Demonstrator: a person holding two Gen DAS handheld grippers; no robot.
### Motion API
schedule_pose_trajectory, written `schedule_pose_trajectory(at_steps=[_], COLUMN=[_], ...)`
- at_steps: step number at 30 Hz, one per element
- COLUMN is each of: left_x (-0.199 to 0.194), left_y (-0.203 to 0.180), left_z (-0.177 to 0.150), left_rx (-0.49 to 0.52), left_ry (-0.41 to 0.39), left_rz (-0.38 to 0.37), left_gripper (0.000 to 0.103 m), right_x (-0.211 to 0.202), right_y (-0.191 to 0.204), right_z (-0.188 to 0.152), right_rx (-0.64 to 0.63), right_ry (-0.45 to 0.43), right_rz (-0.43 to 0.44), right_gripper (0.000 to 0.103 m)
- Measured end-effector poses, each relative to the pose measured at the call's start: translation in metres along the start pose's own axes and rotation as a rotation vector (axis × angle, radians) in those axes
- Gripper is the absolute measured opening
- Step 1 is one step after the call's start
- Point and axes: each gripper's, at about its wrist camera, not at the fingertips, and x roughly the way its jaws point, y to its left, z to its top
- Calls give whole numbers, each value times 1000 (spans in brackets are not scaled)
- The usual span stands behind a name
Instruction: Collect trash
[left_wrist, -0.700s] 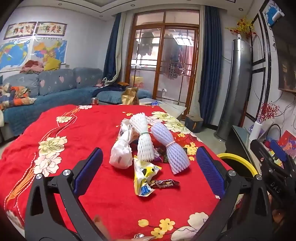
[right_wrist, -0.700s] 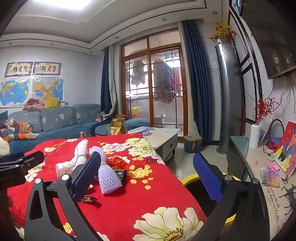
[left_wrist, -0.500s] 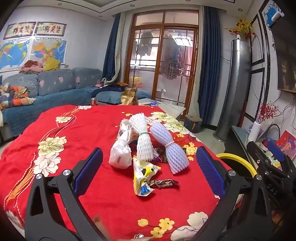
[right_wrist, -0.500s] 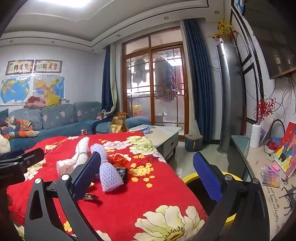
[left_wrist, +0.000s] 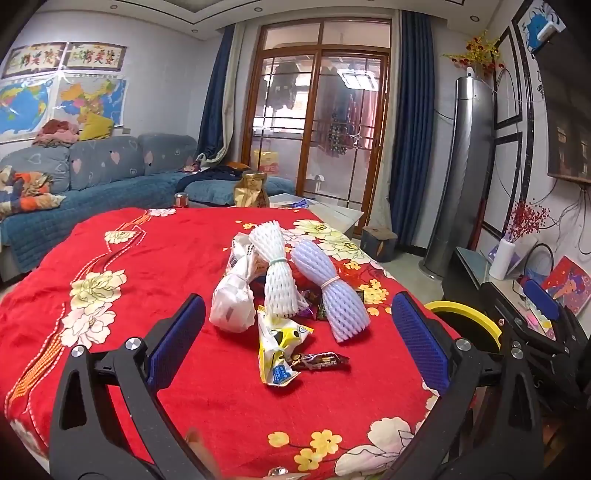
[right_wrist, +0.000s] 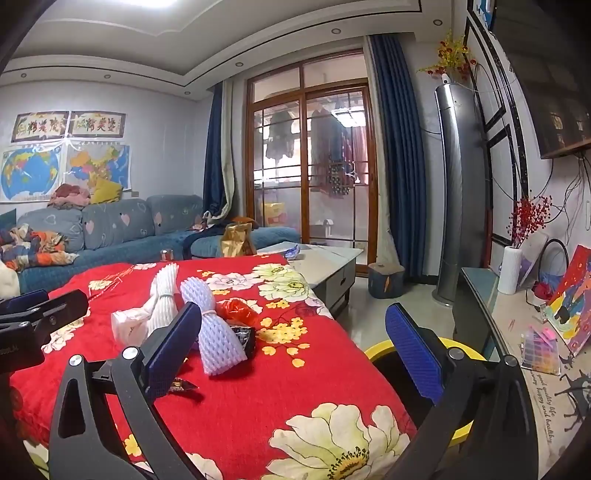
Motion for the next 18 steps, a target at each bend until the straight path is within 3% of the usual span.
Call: schedule_pose_trajectory(at_steps=[18], left_x=[0], left_y=[0], left_z=[-1], left_rx=[0], left_ry=[1], left_rz=[-2], left_gripper=[93], right_x=[1], right_y=[-2], right_z=[-3], right_rx=[5], right_ry=[7], right_rz=[-5], right_gripper=[97])
